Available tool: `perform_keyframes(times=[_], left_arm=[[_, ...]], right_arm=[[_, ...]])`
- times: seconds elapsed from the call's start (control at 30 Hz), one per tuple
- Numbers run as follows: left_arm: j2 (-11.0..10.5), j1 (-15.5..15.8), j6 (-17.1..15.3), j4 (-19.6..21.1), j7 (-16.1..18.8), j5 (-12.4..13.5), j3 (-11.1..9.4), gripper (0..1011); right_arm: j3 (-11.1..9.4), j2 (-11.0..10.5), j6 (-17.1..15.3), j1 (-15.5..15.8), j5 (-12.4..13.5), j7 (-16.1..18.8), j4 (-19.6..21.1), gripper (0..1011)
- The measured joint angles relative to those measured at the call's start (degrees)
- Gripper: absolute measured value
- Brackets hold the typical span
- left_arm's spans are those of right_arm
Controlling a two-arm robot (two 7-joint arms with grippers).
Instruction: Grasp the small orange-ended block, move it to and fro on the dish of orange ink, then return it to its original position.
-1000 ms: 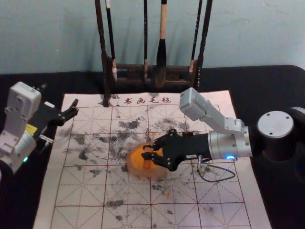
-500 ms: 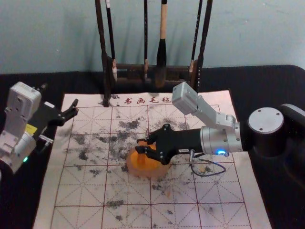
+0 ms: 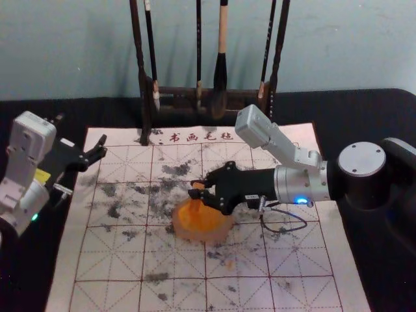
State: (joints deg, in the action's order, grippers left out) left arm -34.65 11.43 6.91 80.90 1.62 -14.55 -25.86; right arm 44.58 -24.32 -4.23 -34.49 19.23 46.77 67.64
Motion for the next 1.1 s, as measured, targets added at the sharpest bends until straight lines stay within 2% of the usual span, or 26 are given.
perform_keyframes(times=[0.47, 1.1], left_arm=[[0.0, 0.0, 0.0, 0.0, 0.0, 0.0, 0.0, 1001], [0.0, 0.0, 0.0, 0.0, 0.0, 0.0, 0.0, 1001]], right_arm=[[-1.4, -1.2, -0.3, 0.7, 0.1, -0.5, 1.0, 149], [-1.7, -3.8, -0.4, 2.4, 0.3, 0.5, 4.2, 149]])
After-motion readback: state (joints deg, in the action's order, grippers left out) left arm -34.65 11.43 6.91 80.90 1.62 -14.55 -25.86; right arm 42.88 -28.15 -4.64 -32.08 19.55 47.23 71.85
